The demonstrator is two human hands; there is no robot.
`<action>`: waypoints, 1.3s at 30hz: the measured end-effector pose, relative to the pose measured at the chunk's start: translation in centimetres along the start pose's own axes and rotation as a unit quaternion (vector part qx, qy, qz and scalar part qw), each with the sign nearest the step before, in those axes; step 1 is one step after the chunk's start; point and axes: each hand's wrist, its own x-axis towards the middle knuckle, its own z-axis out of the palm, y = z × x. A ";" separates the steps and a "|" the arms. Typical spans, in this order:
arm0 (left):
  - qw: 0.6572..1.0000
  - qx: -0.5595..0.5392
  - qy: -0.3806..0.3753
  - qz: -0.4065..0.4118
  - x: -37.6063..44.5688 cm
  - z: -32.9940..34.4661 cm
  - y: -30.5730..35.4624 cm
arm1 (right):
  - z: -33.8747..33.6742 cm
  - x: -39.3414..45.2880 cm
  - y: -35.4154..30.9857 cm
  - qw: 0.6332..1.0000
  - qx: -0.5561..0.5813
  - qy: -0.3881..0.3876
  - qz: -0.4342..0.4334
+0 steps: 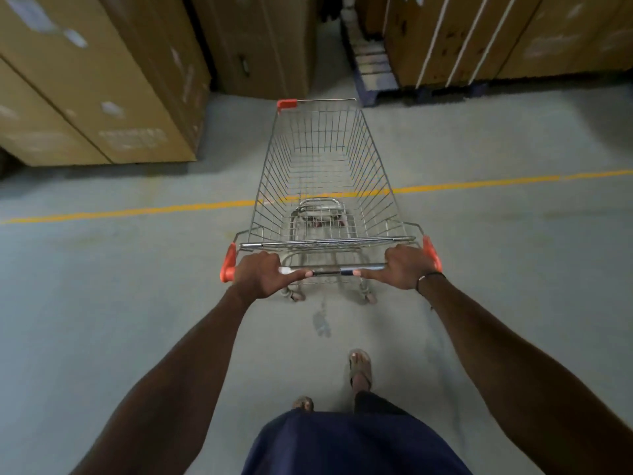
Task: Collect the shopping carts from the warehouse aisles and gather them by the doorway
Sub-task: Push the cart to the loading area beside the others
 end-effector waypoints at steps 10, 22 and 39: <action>0.984 -0.035 0.038 -0.170 1.3 -0.3 -5.4 | -6.1 14.5 -5.2 0.982 -0.085 0.001 -0.171; 0.935 -0.087 0.078 -0.336 2.1 -1.3 -17.5 | -12.4 29.5 -21.0 0.936 -0.138 0.015 -0.322; 0.848 -0.155 0.114 -0.494 6.6 -4.8 -40.3 | -20.4 50.4 -50.2 0.863 -0.186 0.027 -0.470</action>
